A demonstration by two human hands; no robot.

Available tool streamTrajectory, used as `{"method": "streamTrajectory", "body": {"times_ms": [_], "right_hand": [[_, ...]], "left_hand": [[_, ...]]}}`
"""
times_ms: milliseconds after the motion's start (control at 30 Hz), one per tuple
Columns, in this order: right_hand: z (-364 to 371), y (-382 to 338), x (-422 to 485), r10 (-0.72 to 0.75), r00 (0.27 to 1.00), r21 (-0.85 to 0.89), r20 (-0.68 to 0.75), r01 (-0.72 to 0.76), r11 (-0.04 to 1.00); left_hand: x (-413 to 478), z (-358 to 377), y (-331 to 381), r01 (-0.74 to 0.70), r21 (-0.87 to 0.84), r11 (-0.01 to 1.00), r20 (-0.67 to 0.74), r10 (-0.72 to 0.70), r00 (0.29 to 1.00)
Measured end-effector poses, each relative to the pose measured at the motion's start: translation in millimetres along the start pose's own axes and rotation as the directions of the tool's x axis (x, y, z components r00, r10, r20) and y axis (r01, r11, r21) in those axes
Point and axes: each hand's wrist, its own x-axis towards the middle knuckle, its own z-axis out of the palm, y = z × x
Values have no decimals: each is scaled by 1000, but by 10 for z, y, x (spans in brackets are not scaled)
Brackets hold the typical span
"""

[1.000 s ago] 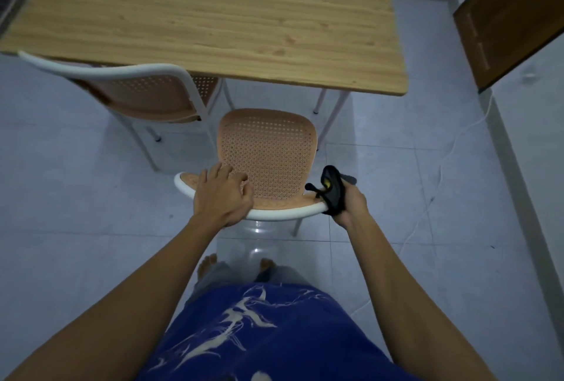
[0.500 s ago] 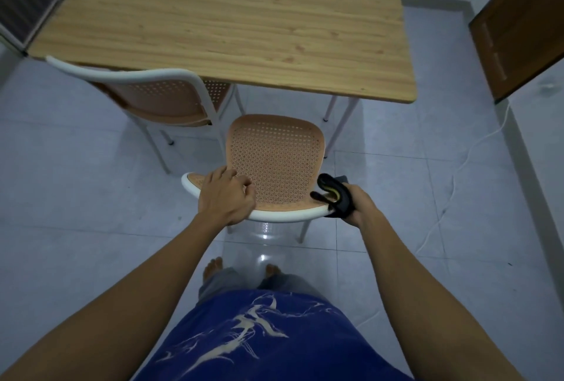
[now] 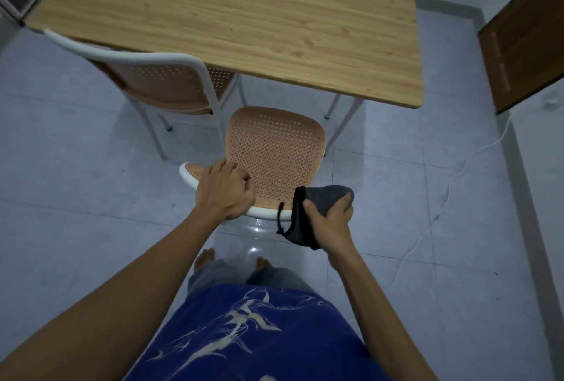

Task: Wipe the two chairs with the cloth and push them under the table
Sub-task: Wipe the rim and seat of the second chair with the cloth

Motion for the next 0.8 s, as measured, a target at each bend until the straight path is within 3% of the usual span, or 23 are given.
{"method": "streamTrajectory", "body": {"times_ms": [100, 167, 267, 300, 333, 400, 467, 533, 633, 700, 800], "right_hand": [[31, -65, 123, -51, 994, -91, -92, 43, 995], [-127, -152, 383, 0, 991, -92, -133, -12, 996], [-344, -189, 700, 220, 975, 178, 27, -221, 959], [-381, -193, 738, 241, 969, 178, 50, -246, 953], [-366, -212, 727, 200, 979, 118, 46, -204, 972], [-264, -193, 593, 5, 998, -222, -69, -20, 975], [-79, -25, 358, -249, 965, -471, -80, 184, 863], [102, 133, 86, -474, 878, -623, -61, 338, 706], [169, 131, -16, -655, 755, -696, -11, 465, 547], [1, 79, 204, -680, 728, -713, 91, 524, 466], [-292, 2, 476, -606, 795, -654, 40, 479, 586]], "left_hand": [[16, 13, -12, 3, -1, 1000, -8, -3, 1000], [21, 12, -7, 4, -6, 1000, -7, -4, 1000], [8, -5, -12, 9, -10, 1000, 9, -9, 1000], [7, -3, -11, 5, -12, 1000, 11, -5, 1000], [5, -5, -11, 1, -9, 1000, 10, -1, 1000], [3, -8, -17, -3, -5, 1000, 6, 3, 1000], [7, -6, -15, 1, -16, 1000, -9, -1, 1000], [5, 0, -3, 0, -27, 1000, -20, -1, 1000], [-12, 5, -8, 1, -21, 1000, -12, -1, 1000], [-3, -6, 1, -2, -8, 1000, 19, 2, 1000], [-51, -56, -16, 1, -57, 998, -21, -2, 1000]]}}
